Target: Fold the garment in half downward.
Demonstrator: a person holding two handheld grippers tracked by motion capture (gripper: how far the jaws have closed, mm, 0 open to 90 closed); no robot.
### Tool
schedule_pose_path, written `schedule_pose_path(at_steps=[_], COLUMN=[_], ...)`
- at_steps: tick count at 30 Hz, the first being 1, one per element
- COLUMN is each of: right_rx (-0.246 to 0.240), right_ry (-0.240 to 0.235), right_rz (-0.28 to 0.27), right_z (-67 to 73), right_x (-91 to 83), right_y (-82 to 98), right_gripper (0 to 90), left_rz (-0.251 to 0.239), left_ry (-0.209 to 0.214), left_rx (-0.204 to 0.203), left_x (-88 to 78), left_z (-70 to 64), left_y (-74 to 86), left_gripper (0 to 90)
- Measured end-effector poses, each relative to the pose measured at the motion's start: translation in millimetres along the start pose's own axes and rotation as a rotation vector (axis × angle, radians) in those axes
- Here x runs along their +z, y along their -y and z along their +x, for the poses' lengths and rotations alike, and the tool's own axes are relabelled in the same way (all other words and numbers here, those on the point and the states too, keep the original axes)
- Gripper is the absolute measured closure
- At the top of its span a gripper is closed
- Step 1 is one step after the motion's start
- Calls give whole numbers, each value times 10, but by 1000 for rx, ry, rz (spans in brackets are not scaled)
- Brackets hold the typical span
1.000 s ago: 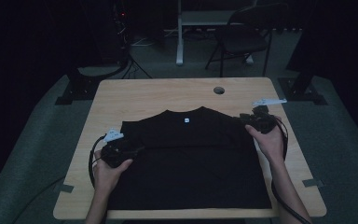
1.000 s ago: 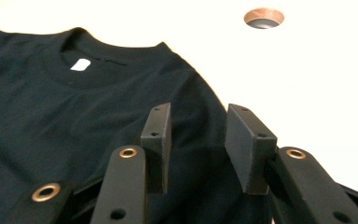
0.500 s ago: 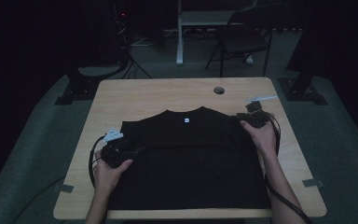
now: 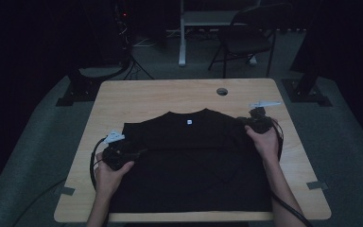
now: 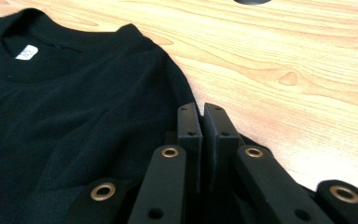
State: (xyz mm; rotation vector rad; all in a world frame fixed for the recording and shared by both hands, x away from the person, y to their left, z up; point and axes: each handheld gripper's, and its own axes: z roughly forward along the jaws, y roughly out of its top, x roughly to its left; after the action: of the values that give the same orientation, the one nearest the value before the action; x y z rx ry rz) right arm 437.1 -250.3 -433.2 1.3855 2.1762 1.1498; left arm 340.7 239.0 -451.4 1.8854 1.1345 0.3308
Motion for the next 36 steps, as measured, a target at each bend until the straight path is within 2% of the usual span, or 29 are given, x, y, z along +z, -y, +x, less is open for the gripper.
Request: schedule_pose_path(at_steps=[3,6,9,11,16,20,24,28,31,32,35,36], right_rx=[-4,12,23,26,31,31,33,33,28,28,27,28], right_ry=[-3,-21,-32,-37,-42,-52,-59,-61,-62,-62,-62,-63], right_rz=[-3,-9,-11,-13,-12,-8,-7,-6,-4,-4,-2,-2], right_z=[6,-18,-38,-49,-57,-61,-71,-66,-55,-55,-50,-51], right_x=[-3,24,30,34,50,66,68,73,73,73,73,73], right_y=[26,100,127,142,176,189,193,197,203,203,206,206], right_gripper=[855,854,852,852,849,847,844,829,827,827,825,821], left_rz=[0,-6,-18,-27,-30,-35,-63,-100,-93,-93,-69,-69], left_ry=[1,9,28,39,41,22,9,22,-6,-6,-16,-16], left_rx=[-4,-17,-53,-62,-55,-19,-18,-60,-54,-54,-37,-37], left_x=[-3,-5,-11,-16,-21,-40,-93,-167,-166,-166,-98,-98], left_z=[6,16,49,61,51,12,7,83,142,142,214,214], left_y=[0,2,5,9,12,6,-16,-106,-217,-217,-395,-395], left_gripper=[228,228,229,229,228,228,229,229,229,230,230,229])
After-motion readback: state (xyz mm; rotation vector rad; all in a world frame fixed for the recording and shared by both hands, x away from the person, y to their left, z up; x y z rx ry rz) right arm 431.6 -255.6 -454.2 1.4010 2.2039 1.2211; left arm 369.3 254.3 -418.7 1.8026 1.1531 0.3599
